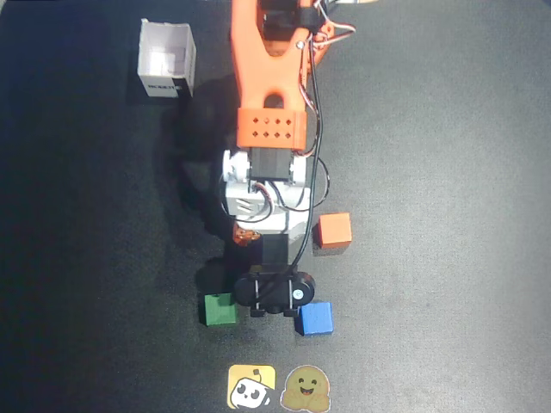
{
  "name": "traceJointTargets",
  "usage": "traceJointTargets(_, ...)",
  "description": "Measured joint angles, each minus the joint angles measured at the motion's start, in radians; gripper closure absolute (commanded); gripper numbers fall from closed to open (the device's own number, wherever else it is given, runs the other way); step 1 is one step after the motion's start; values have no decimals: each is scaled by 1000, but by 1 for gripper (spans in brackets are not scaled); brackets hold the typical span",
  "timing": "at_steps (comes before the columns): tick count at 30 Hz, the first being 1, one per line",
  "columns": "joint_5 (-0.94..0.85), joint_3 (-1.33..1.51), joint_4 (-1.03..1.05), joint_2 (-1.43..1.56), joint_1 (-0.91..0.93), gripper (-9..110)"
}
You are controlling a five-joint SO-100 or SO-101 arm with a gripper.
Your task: Put the purple cube on top of the red cube.
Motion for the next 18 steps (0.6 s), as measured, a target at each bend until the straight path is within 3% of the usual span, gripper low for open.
traceJointTargets(18, 43, 60, -5, 158, -15, 81)
